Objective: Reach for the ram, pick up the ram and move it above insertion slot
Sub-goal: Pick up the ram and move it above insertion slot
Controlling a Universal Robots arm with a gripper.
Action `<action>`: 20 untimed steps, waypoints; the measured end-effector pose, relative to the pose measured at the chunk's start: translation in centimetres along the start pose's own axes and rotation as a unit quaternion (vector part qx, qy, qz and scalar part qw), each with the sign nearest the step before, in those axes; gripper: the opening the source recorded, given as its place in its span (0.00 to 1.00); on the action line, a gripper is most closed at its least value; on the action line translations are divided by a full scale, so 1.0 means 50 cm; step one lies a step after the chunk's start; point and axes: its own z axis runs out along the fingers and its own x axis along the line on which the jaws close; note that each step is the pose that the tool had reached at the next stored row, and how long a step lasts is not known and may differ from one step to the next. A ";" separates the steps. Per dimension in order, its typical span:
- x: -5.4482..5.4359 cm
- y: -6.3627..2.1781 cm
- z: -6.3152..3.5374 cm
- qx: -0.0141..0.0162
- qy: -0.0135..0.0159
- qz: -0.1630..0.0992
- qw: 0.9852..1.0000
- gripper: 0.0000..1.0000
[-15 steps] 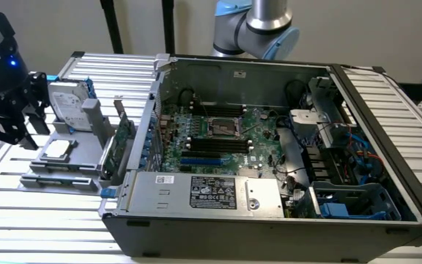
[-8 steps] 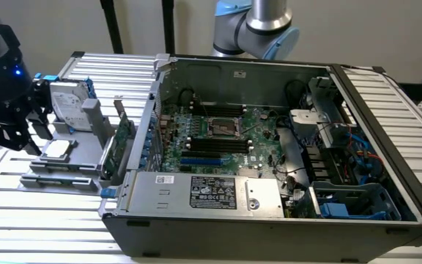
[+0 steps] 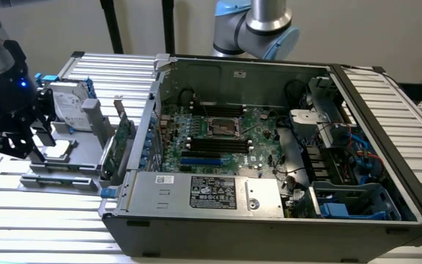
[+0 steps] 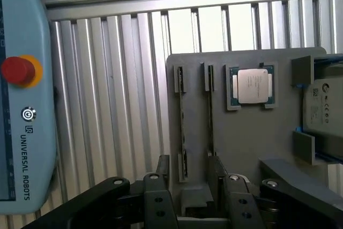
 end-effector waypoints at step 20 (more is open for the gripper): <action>0.003 -0.001 0.073 0.000 0.000 0.000 1.000 0.42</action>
